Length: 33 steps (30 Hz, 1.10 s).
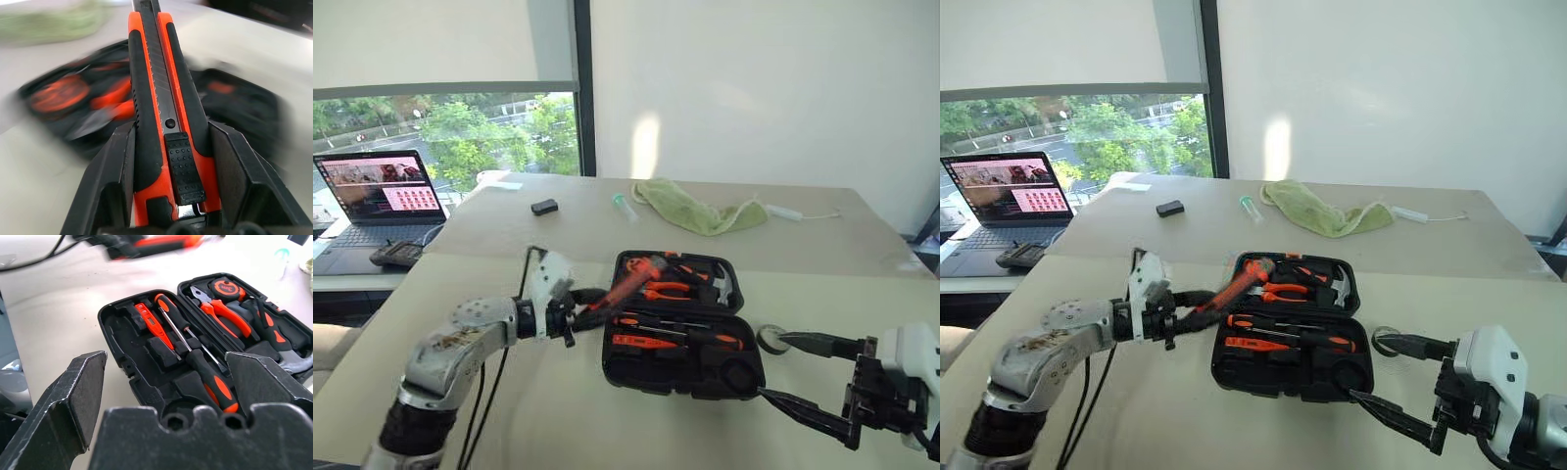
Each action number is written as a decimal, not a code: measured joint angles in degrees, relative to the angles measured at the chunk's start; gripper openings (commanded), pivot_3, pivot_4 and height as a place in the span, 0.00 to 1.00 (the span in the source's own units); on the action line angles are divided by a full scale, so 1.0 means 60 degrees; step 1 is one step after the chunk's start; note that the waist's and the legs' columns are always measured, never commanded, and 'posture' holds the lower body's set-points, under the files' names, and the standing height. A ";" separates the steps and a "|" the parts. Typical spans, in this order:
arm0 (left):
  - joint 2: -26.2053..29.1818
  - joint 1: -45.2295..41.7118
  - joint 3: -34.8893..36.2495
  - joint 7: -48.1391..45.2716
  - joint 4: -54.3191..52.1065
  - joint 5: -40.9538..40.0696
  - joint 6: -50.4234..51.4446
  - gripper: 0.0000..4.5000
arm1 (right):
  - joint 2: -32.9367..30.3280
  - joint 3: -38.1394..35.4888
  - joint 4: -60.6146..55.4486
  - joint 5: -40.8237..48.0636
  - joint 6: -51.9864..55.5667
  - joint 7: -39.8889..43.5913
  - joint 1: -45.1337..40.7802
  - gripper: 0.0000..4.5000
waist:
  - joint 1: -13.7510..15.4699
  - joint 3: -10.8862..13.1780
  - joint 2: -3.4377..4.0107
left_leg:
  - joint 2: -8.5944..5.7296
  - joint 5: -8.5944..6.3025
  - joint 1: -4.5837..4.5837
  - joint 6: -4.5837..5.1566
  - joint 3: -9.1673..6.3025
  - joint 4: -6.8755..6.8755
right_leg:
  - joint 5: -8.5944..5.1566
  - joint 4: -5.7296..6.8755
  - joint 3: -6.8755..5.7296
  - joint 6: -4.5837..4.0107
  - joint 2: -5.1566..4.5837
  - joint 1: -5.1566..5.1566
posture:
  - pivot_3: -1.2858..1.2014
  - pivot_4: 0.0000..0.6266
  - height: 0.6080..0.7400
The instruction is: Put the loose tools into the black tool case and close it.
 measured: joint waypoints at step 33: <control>-0.1178 -0.2515 -0.3118 -0.2455 0.3577 0.3561 -0.2785 0.75 | -0.0537 -0.2167 0.0373 0.0370 0.0206 0.1978 0.0919 1.00 | -0.0068 0.0005 -0.0017 | 0.0028 0.0007 -0.0010 0.0024 -0.0011 0.0016 | 0.0045 -0.0003 0.0026 0.0103 0.0070 -0.0005 | 0.52 0.24 1.00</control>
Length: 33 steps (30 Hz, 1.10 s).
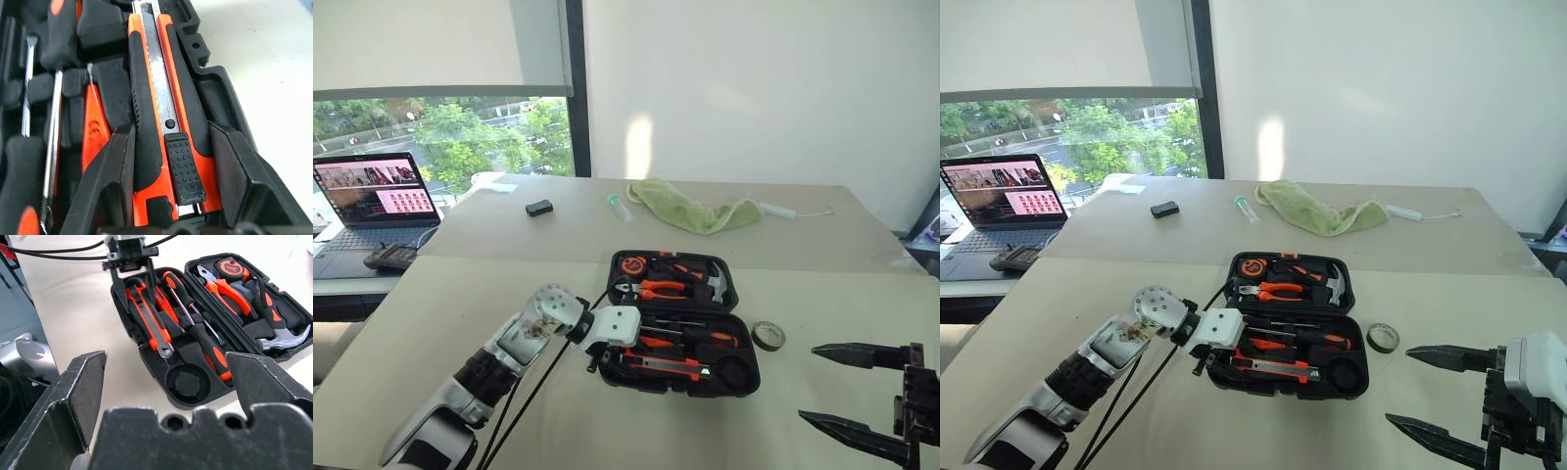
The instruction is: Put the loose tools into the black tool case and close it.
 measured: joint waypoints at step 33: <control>-0.1453 0.1074 0.0431 0.1513 0.1424 -0.0085 -0.1574 0.00 | -0.0251 0.1412 -0.0554 0.0121 0.1742 -0.2616 -0.0792 1.00 | 0.0048 -0.0076 0.0024 | -0.0011 0.0000 0.0034 0.0002 -0.0006 0.0011 | -0.0014 0.0004 -0.0010 -0.0020 -0.0073 0.0040 | 0.52 0.24 1.00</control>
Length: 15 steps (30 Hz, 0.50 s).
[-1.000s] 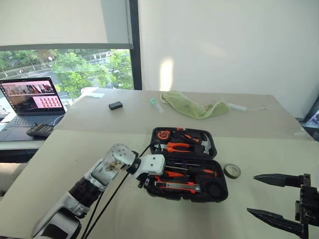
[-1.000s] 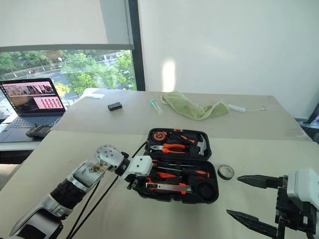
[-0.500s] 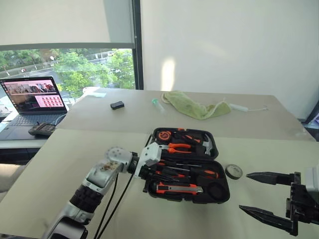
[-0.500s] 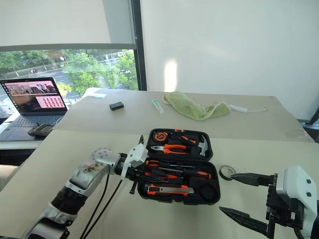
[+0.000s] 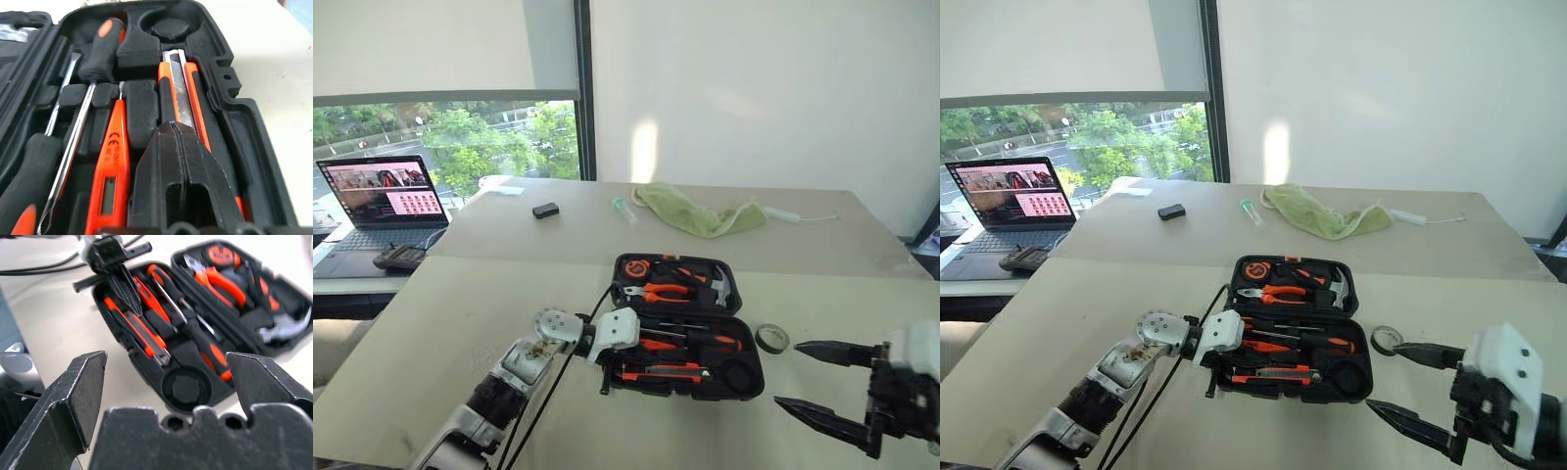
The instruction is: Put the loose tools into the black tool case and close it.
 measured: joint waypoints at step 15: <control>0.1260 0.0898 0.3406 0.0205 -0.3619 -0.4185 0.3823 0.57 | -0.3918 0.3301 0.2925 -0.0799 0.1834 -0.0522 -0.3537 1.00 | -0.0248 0.0094 -0.0006 | -0.0006 0.0003 -0.0054 -0.0002 -0.0003 -0.0009 | 0.0006 -0.0005 -0.0005 0.0026 0.0021 -0.0050 | 0.52 0.24 1.00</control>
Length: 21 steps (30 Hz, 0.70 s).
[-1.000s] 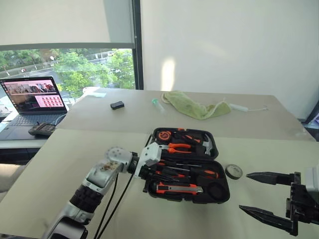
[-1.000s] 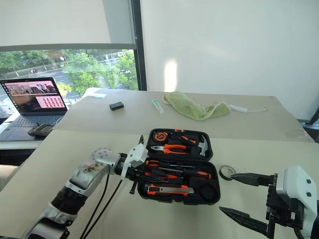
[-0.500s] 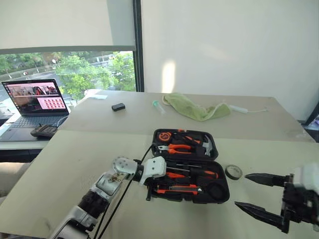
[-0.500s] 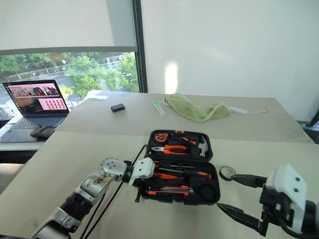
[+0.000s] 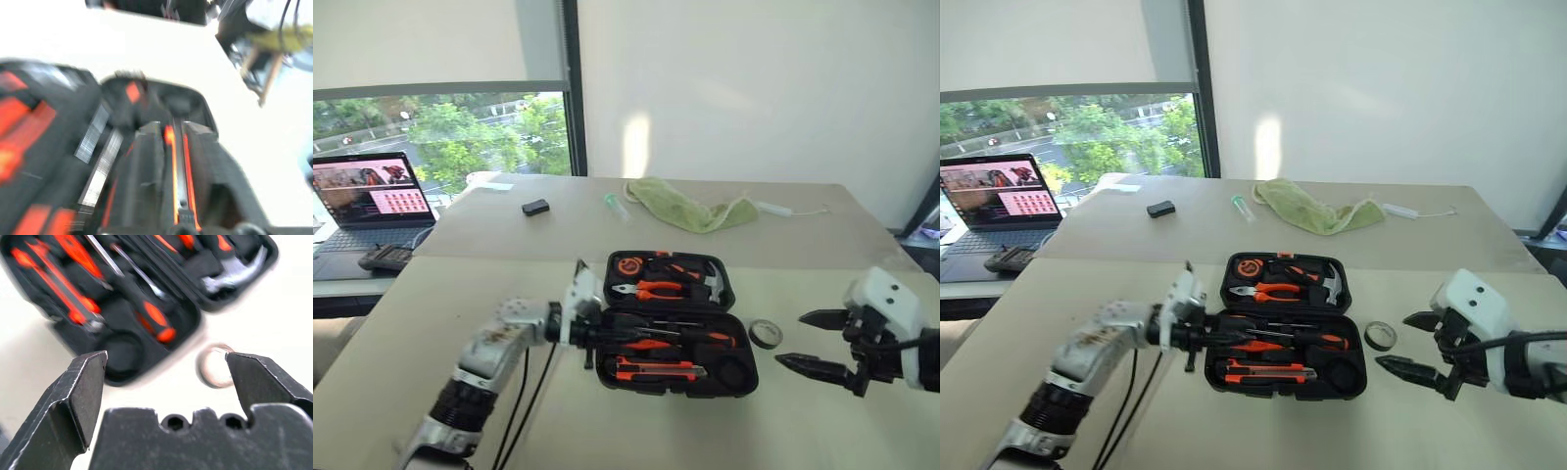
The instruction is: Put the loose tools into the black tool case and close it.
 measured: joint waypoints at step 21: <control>0.1390 0.1678 0.0929 0.1977 -0.3494 -0.1517 0.1572 1.00 | 0.2076 0.8217 0.6055 -0.6461 -0.2651 0.3560 -0.6850 0.55 | -0.0027 0.0054 0.0029 | -0.0005 0.0037 -0.0001 -0.0067 0.0014 0.0003 | 0.0000 0.0003 0.0003 0.0003 0.0038 -0.0012 | 0.52 0.24 1.00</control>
